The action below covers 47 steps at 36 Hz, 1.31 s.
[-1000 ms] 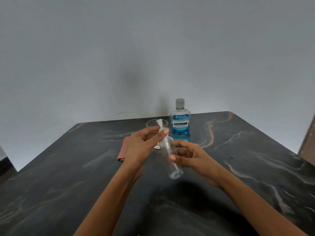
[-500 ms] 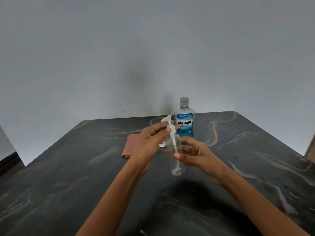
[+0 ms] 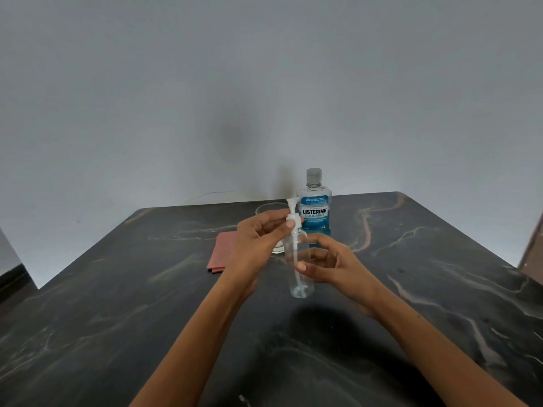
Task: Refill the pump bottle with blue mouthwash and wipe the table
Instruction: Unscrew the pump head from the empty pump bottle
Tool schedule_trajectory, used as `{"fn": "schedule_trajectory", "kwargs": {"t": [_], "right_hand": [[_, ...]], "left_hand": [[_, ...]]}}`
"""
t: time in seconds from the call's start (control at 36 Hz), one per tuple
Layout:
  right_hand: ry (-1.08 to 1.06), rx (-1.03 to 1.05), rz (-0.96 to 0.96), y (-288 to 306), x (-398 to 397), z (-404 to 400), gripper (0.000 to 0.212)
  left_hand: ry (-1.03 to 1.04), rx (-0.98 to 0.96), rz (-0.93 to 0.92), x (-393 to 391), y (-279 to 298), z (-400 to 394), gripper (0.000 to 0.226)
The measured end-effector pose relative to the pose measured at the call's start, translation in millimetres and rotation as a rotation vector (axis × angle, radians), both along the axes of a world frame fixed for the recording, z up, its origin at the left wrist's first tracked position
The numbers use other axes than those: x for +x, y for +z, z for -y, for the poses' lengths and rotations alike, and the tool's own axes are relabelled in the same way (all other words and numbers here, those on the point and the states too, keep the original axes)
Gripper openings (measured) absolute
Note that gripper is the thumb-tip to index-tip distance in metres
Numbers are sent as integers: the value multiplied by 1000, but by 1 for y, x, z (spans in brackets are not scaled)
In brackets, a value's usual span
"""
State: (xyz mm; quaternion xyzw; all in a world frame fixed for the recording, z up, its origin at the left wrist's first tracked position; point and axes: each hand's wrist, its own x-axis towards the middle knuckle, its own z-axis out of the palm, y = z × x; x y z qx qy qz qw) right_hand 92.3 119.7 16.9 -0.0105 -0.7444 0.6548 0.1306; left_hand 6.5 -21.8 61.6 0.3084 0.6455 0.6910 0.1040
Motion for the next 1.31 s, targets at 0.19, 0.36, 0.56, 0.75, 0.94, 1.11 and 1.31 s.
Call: {"fn": "schedule_trajectory", "kwargs": {"t": [0.19, 0.36, 0.56, 0.75, 0.94, 1.11, 1.31], "right_hand": [[-42, 62, 10, -3, -2, -2, 53], [-54, 89, 24, -4, -4, -4, 48], [-25, 109, 43, -6, -5, -8, 45], [-23, 148, 46, -5, -5, -9, 44], [-29, 143, 38, -4, -3, -10, 43], [-31, 151, 38, -5, -5, -11, 43], [-18, 126, 2, -4, -5, -9, 42]], "left_hand": [[115, 185, 11, 1, 4, -6, 32], [176, 298, 30, -1, 14, -12, 27], [216, 357, 61, -6, 31, -12, 26], [265, 399, 45, -7, 60, -8, 26], [287, 439, 34, -11, 77, 1, 22], [296, 446, 33, -15, 79, 15, 25], [309, 295, 47, -26, 54, 36, 27]]}}
